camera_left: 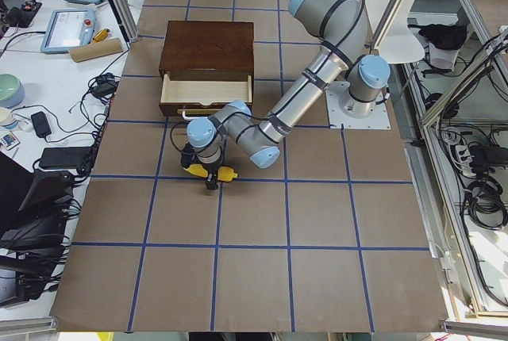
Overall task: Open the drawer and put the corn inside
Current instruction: 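Lower the left gripper and grasp the yellow corn cob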
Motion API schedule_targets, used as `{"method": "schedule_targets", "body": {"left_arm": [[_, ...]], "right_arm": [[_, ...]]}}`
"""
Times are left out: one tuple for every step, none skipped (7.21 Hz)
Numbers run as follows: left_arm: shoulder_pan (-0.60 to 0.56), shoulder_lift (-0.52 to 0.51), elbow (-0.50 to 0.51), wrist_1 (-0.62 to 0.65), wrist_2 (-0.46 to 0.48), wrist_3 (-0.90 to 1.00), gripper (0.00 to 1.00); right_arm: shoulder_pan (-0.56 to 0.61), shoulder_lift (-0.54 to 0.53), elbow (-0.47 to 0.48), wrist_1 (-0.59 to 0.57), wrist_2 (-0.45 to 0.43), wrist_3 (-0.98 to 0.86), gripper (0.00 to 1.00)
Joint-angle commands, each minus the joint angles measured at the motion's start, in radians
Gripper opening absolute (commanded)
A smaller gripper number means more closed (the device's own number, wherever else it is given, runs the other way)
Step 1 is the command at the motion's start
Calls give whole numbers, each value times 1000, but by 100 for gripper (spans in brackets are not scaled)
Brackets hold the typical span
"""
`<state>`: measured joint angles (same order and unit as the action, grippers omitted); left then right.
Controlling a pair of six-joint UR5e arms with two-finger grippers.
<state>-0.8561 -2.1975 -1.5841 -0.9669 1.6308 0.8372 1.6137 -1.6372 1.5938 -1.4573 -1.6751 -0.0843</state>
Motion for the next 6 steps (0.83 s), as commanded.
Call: {"method": "schedule_targets", "body": {"left_arm": [[0,-5,0,8,0,-1,100],[0,-1,-2,8,-2,-4,100],[0,-4,-7,11,-2,-3,79],[0,-4,-8,13,0,-3,45],[0,-1,-8,11,3,-7,1],[0,2,-5,8,1,-7,0]], "right_arm": [[0,-1,0,0,0,0,100],[0,-1,0,0,0,0,100],[0,-1,0,0,0,0,100],[0,-1,0,0,0,0,100],[0,-1,0,0,0,0,100],[0,-1,0,0,0,0,100]]}}
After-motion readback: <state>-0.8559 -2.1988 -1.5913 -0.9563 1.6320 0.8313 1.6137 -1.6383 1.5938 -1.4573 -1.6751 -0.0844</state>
